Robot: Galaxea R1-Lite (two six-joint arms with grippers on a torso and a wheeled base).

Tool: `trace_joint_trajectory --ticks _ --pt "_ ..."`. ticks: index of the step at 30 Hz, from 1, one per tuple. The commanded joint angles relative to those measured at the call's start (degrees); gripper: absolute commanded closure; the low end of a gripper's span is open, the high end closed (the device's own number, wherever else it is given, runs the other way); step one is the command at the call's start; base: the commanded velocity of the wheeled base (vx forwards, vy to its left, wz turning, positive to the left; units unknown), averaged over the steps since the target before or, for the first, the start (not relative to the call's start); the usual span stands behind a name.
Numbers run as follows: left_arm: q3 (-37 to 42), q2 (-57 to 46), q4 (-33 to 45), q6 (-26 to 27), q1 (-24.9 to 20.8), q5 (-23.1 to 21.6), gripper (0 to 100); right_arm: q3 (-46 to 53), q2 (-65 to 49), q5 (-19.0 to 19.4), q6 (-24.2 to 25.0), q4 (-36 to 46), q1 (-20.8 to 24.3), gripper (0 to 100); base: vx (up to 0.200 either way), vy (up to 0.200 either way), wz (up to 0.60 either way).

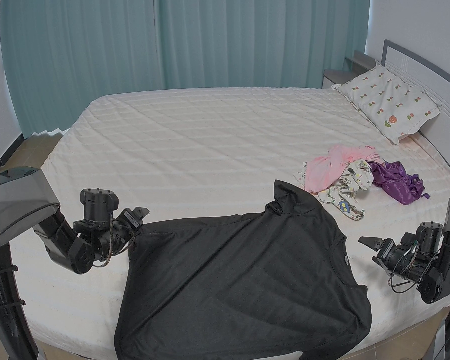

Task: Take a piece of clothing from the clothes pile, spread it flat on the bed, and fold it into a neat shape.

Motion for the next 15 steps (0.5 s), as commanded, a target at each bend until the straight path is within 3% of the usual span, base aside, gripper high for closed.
trace_joint_trajectory --ticks 1,5,15 --pt "-10.56 8.32 4.02 3.23 2.72 0.18 0 0.2 -0.09 0.03 0.01 -0.58 0.11 0 0.0 0.0 0.0" --pt "-14.61 12.09 4.19 3.41 2.81 0.26 0 0.29 -0.09 0.03 0.01 -0.58 0.11 0 0.0 0.0 0.0" --pt "-15.22 14.47 4.02 4.37 2.54 0.26 0 0.03 0.26 0.03 -0.17 -0.58 0.2 0 0.0 0.0 0.0"
